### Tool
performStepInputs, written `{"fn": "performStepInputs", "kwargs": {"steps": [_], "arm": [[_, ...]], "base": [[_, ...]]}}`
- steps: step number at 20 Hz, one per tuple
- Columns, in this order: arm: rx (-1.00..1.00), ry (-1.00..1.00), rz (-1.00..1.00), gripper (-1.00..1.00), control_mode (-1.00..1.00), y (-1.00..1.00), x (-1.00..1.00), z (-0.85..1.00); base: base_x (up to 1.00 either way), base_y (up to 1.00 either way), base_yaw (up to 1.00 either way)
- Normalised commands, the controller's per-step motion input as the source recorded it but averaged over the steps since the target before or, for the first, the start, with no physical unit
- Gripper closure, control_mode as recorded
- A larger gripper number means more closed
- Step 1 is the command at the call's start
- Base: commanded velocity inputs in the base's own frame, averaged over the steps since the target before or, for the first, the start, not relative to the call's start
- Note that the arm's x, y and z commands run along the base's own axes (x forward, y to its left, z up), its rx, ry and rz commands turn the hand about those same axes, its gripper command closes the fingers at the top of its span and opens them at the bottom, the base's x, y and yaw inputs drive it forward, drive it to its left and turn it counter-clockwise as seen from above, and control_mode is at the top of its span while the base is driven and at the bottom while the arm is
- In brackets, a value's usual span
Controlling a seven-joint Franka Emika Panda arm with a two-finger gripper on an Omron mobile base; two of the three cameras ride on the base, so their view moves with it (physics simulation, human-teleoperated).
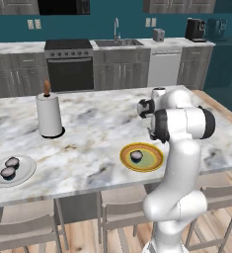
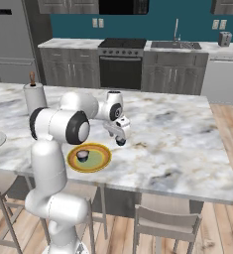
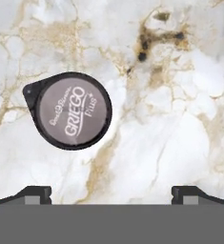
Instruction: Place two yogurt containers on each plate.
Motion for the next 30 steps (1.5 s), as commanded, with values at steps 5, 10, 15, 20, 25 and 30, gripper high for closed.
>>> {"fn": "performStepInputs", "kwargs": {"steps": [5,10,15,20,25,30], "arm": [[0.07,0.08,0.00,-1.00,-1.00,0.00,0.00,-0.23],[0.05,0.11,0.00,-1.00,-1.00,-0.03,0.03,-0.26],[0.00,0.05,0.00,-1.00,-1.00,0.00,0.10,-0.17],[0.00,0.00,0.00,-1.00,-1.00,0.00,0.17,-0.02],[0.00,0.00,0.00,-1.00,-1.00,0.00,0.29,-0.12],[0.00,0.03,0.00,-1.00,-1.00,0.00,0.22,-0.26]], "base": [[0.00,0.00,0.00],[0.00,0.00,0.00],[0.00,0.00,0.00],[0.00,0.00,0.00],[0.00,0.00,0.00],[0.00,0.00,0.00]]}}
